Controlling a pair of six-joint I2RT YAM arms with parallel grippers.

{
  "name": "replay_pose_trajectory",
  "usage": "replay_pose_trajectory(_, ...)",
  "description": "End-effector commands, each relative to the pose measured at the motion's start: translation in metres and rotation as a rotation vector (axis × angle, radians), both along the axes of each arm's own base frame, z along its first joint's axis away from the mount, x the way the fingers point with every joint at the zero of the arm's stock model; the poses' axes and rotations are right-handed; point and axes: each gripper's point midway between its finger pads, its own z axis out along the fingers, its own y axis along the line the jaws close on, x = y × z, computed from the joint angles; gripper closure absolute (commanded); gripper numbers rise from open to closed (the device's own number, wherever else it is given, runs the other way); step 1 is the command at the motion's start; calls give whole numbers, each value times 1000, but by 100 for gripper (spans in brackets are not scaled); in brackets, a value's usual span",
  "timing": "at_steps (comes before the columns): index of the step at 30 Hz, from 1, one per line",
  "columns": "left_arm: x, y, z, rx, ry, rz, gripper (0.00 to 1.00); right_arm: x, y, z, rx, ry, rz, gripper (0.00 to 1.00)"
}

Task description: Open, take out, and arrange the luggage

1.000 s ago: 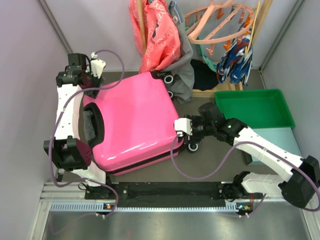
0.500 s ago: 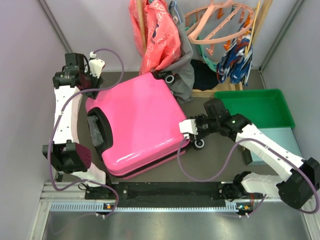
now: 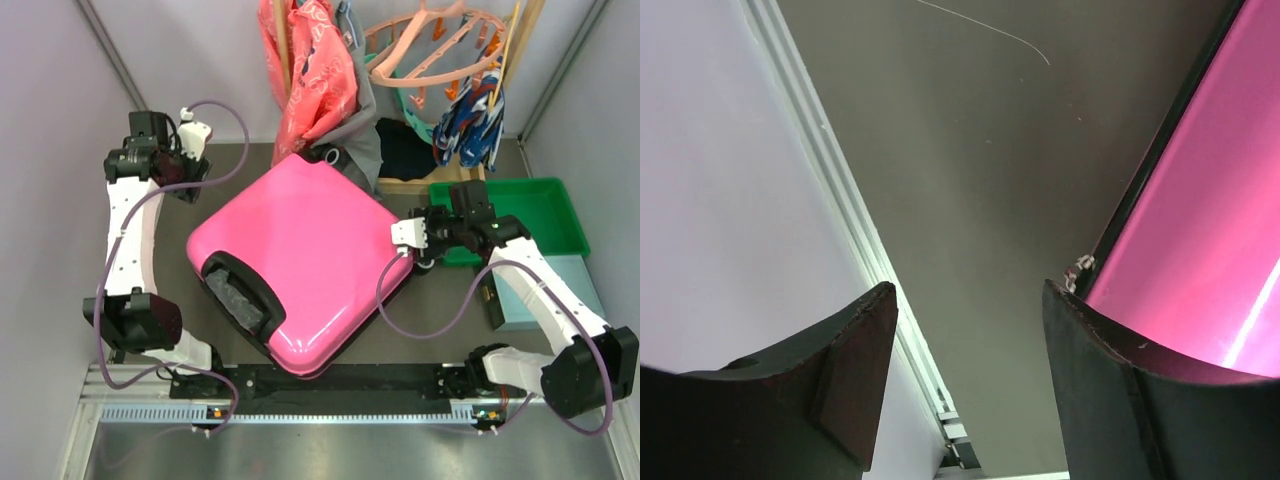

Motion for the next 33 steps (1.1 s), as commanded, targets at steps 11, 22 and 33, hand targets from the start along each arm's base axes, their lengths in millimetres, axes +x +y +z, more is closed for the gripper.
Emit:
replay_pose_trajectory(11,30,-9,-31,-80,4,-11,36,34,-44,141,353,-337,-591,17)
replay_pose_trajectory(22,71,-21,-66,-155,28,-65,39,-21,-39,150,694,-58,-817,9)
replay_pose_trajectory(33,36,-61,-93,-256,87,-270,43,-55,-72,24,760,315,-1532,75)
